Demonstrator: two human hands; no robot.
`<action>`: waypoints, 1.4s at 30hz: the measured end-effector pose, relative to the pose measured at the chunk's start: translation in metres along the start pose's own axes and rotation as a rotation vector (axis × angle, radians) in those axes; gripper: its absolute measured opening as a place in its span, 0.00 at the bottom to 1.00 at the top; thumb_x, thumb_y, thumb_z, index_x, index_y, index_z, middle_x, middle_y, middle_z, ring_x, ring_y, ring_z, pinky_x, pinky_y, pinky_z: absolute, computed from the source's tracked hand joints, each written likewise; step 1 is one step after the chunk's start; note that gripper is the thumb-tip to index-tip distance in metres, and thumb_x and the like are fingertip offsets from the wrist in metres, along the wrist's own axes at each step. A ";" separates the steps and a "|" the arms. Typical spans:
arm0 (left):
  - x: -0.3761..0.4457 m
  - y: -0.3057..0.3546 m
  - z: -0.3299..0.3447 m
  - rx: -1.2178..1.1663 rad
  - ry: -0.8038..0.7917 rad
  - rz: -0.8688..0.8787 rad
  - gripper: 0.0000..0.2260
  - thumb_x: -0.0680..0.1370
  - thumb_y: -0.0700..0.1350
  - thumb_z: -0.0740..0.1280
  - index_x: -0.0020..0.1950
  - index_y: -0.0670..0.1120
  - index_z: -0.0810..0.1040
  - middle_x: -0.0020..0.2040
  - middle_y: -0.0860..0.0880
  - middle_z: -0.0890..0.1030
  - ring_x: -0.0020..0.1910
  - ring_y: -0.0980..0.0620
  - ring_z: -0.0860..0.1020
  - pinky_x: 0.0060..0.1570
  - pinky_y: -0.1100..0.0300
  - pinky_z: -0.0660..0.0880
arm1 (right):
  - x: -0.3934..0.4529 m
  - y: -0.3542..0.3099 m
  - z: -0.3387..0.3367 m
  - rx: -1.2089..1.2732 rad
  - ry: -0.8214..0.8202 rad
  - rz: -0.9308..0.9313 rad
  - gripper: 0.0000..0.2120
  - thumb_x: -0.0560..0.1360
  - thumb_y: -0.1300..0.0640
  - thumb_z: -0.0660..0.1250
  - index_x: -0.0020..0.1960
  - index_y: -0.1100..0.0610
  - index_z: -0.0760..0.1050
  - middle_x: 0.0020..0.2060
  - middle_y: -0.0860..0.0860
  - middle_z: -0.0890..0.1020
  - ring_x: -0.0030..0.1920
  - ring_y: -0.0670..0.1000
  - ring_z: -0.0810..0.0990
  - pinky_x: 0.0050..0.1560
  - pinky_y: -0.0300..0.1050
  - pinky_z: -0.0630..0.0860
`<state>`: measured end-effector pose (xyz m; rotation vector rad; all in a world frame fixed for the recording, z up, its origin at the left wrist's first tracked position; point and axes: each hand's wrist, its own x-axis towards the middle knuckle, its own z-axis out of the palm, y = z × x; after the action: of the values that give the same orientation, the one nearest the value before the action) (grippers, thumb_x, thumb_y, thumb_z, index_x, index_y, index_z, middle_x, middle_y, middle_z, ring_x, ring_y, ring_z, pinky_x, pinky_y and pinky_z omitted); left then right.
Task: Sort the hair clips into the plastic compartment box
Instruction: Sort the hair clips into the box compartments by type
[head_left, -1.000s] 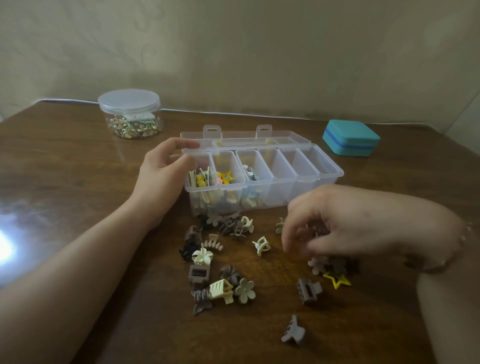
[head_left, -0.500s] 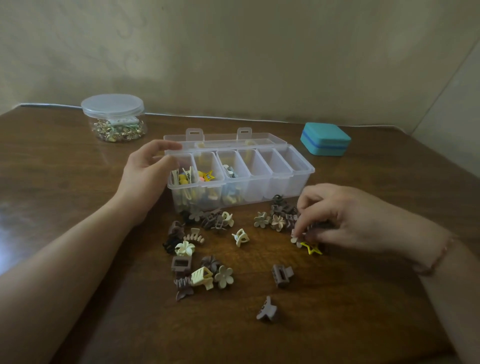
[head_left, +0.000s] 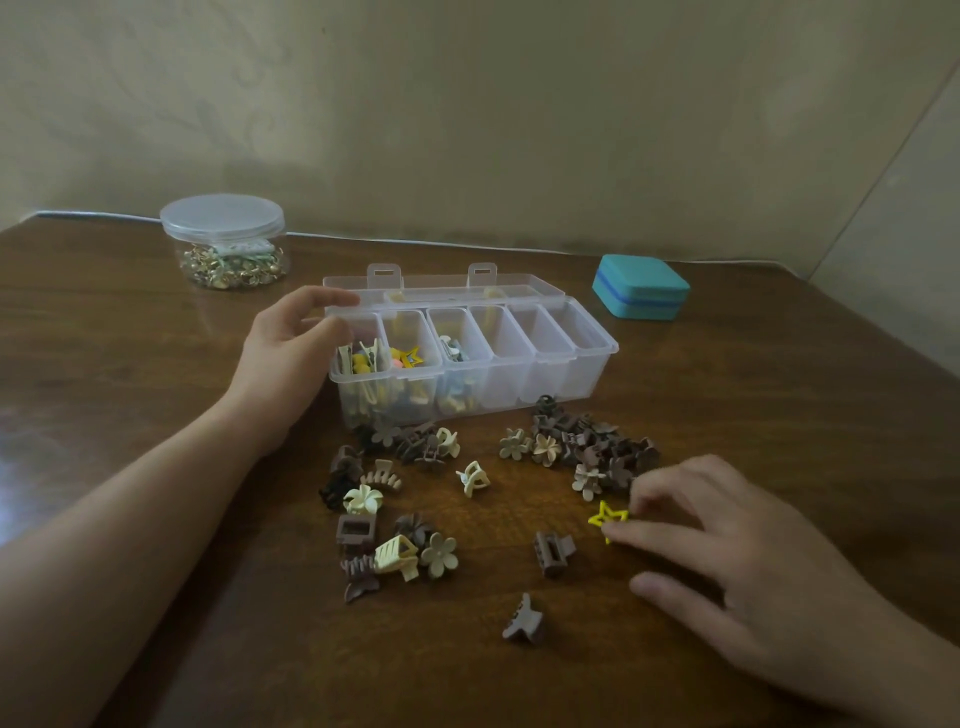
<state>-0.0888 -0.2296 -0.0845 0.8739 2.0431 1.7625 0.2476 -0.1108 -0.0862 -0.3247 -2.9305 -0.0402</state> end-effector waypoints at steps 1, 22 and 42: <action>0.000 0.000 0.000 0.000 0.000 0.000 0.15 0.76 0.38 0.63 0.59 0.51 0.79 0.50 0.48 0.85 0.49 0.63 0.78 0.43 0.64 0.70 | -0.002 -0.003 0.001 0.040 0.014 -0.030 0.16 0.77 0.41 0.59 0.61 0.42 0.77 0.58 0.40 0.74 0.57 0.46 0.73 0.48 0.43 0.76; -0.002 0.004 0.000 -0.012 0.010 -0.014 0.15 0.77 0.38 0.63 0.60 0.50 0.79 0.48 0.51 0.84 0.44 0.65 0.78 0.41 0.63 0.71 | 0.022 -0.018 0.008 -0.015 -0.013 -0.220 0.10 0.77 0.55 0.58 0.56 0.52 0.75 0.50 0.48 0.79 0.46 0.45 0.78 0.44 0.38 0.79; 0.003 -0.002 -0.003 -0.010 0.002 0.002 0.14 0.75 0.37 0.63 0.54 0.53 0.80 0.42 0.51 0.87 0.40 0.63 0.82 0.38 0.65 0.76 | 0.153 -0.015 -0.007 -0.036 0.390 -0.156 0.20 0.66 0.75 0.64 0.51 0.58 0.81 0.41 0.53 0.85 0.36 0.54 0.82 0.34 0.51 0.80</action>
<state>-0.0931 -0.2298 -0.0853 0.8719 2.0342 1.7741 0.0993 -0.0926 -0.0499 -0.0788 -2.5623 -0.1595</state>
